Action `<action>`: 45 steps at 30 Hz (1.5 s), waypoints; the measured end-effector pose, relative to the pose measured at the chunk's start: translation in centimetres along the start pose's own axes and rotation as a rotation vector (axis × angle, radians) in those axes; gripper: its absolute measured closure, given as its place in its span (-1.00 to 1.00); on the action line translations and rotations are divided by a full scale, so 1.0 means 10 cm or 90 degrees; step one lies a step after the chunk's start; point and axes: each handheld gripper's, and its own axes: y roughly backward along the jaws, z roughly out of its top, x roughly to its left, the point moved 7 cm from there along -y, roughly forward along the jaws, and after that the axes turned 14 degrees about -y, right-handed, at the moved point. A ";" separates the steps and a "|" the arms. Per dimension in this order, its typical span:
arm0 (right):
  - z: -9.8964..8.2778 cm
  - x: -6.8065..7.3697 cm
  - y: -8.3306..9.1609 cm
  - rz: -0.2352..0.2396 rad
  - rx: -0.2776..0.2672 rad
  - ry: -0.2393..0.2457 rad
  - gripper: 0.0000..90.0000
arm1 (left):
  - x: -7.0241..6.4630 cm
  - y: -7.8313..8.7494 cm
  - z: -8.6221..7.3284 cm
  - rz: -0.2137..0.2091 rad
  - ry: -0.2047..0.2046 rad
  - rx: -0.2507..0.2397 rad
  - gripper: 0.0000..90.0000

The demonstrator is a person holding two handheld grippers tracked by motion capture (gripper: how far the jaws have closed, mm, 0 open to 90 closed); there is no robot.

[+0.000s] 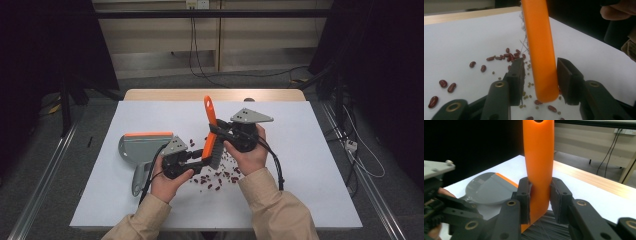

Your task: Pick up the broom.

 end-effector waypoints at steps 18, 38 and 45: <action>-0.14 0.17 -0.15 -0.011 -0.017 -0.078 -0.21 | 0.21 0.18 -0.03 0.145 0.013 -0.012 0.58; -0.29 0.23 -0.42 -0.060 0.028 -0.233 0.12 | -0.01 0.14 0.11 0.206 -0.093 -0.037 0.44; -0.21 0.09 -0.38 -0.019 0.025 -0.289 0.57 | 0.03 0.14 0.11 0.194 -0.086 -0.054 -0.02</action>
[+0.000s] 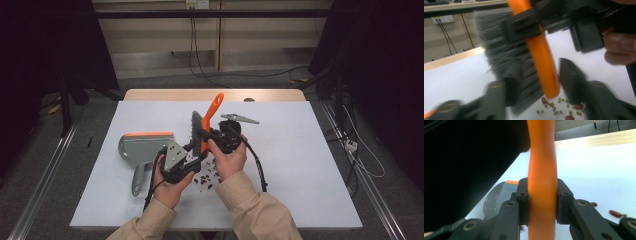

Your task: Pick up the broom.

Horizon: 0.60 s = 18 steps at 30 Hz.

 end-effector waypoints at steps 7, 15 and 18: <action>0.09 -0.14 0.08 -0.014 0.012 0.069 0.57 | 0.11 0.01 -0.07 -0.025 0.038 0.014 -0.37; 0.15 -0.27 0.20 -0.012 0.019 0.085 0.57 | 0.26 0.06 -0.06 -0.049 0.075 0.004 -0.67; 0.18 -0.32 0.27 -0.018 0.021 0.100 0.57 | 0.33 0.11 -0.07 -0.052 0.083 0.006 -0.76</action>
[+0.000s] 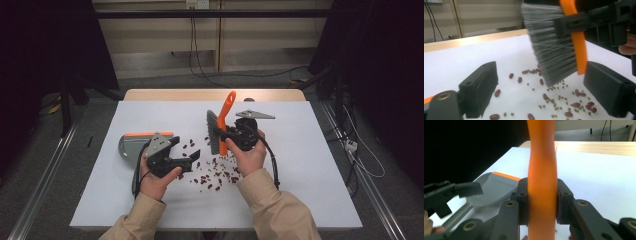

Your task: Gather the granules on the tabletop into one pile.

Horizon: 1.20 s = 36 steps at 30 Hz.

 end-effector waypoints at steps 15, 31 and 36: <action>0.07 -0.30 0.26 -0.029 0.026 0.041 0.57 | 0.26 0.26 -0.06 -0.011 -0.004 0.002 -0.86; 0.11 -0.50 0.40 -0.053 0.032 0.054 0.57 | 0.52 0.52 -0.16 0.015 0.008 -0.005 -0.87; 0.13 -0.59 0.45 -0.060 0.032 0.040 0.57 | 0.58 0.57 -0.21 0.017 0.008 -0.002 -0.87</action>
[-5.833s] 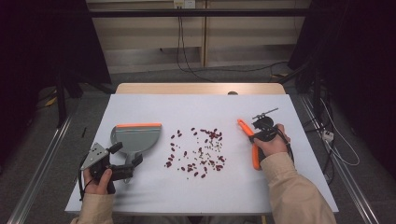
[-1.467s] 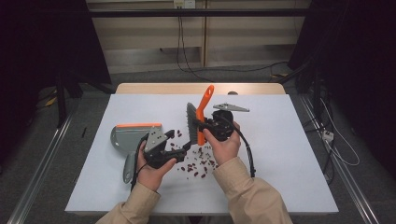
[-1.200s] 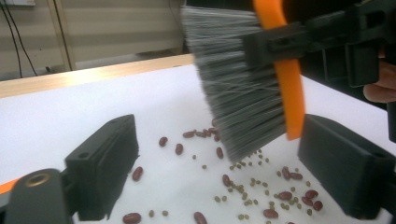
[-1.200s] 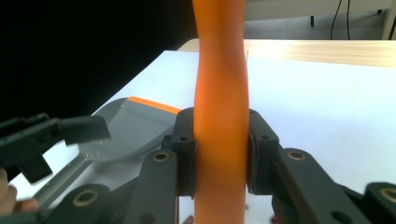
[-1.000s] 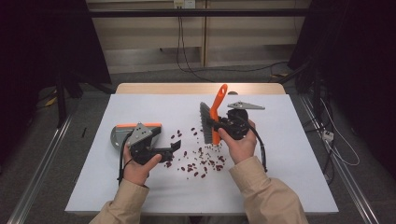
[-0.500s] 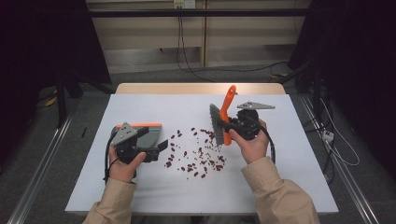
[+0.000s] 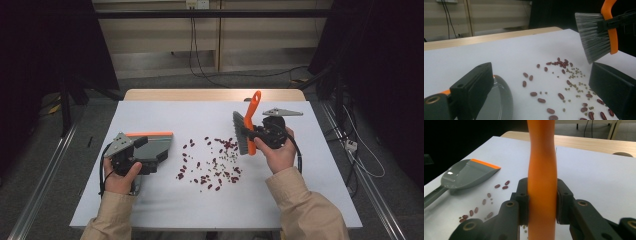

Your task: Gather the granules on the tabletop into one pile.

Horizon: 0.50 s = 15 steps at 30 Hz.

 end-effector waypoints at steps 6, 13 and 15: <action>0.01 -0.12 0.05 -0.016 0.007 0.000 0.57 | 0.03 0.07 -0.06 -0.002 -0.013 0.002 -0.87; -0.02 -0.27 0.08 -0.033 0.036 -0.004 0.57 | 0.05 0.14 -0.15 -0.009 -0.009 0.003 -0.87; -0.04 -0.30 0.08 -0.039 0.051 0.000 0.57 | 0.05 0.16 -0.17 -0.011 -0.006 0.003 -0.87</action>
